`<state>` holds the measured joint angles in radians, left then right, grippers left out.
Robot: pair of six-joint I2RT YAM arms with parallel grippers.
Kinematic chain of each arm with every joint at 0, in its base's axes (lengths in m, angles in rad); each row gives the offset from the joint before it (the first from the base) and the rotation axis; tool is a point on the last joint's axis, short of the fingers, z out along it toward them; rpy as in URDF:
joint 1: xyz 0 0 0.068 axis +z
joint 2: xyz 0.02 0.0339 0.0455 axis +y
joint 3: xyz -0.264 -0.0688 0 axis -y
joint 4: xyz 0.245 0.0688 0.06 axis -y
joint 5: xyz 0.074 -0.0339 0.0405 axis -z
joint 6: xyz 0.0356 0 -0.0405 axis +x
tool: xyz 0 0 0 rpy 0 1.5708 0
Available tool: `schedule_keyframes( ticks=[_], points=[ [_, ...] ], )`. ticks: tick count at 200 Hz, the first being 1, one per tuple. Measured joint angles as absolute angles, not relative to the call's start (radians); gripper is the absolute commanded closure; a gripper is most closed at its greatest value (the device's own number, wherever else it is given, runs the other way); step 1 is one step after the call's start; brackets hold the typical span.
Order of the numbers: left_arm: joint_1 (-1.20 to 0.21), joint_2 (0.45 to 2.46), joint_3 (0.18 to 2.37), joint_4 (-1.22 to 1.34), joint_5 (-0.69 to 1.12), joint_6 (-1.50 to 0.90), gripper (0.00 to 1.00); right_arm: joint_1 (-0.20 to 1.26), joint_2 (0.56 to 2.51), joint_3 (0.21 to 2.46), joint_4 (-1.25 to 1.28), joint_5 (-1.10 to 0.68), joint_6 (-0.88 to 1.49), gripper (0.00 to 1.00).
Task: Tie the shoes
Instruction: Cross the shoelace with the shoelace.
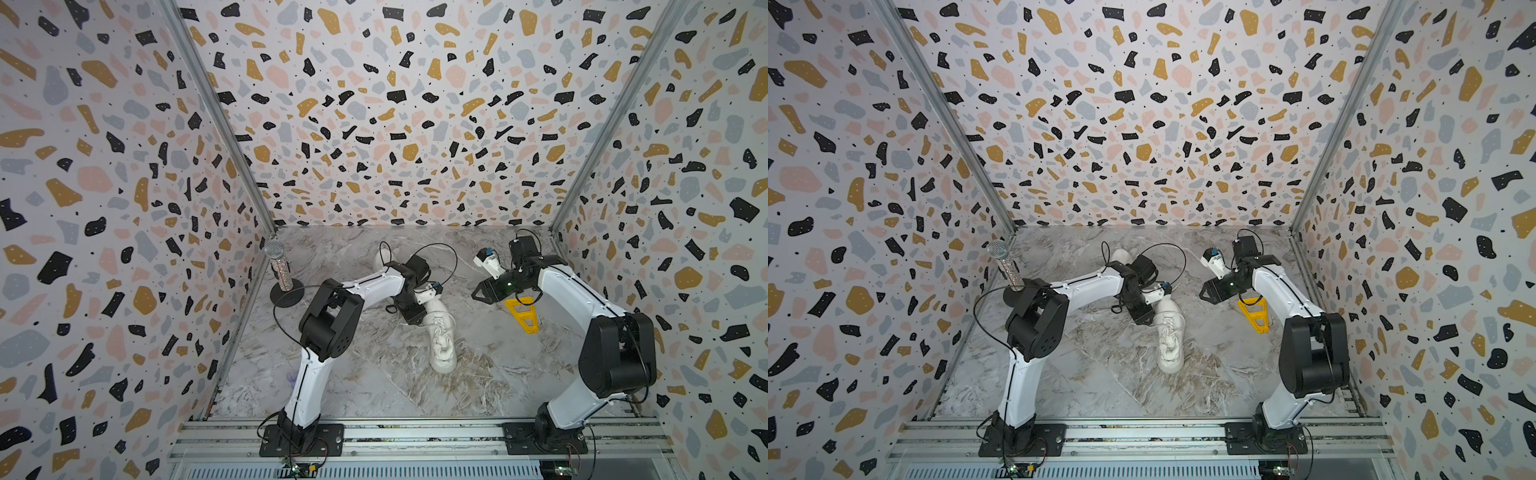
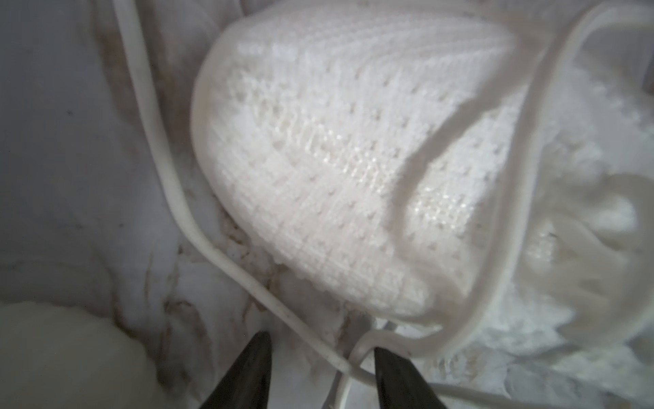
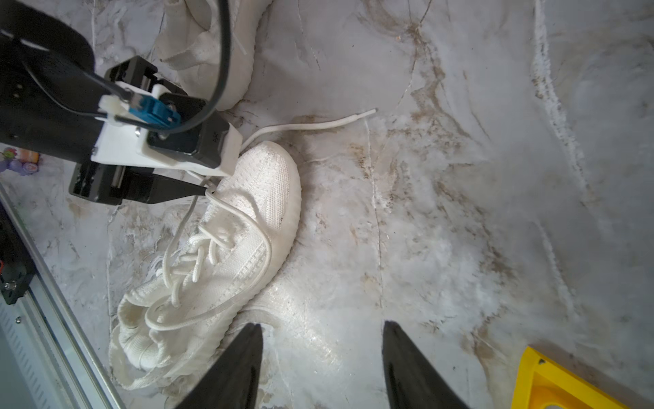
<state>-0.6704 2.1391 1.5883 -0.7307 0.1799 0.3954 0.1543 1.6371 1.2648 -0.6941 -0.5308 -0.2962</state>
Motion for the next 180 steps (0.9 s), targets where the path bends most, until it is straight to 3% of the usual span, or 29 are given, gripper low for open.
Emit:
schedule_keyframes(
  ticks=[93,180],
  points=[
    [-0.726,2.079,1.490,-0.670,0.076,0.389,1.00,0.154,1.637,1.265,-0.694,-0.530,-0.297,0.41],
    [-0.684,1.945,1.468,-0.733,0.167,0.406,1.00,0.154,1.606,1.232,-0.680,-0.630,-0.335,0.45]
  ],
)
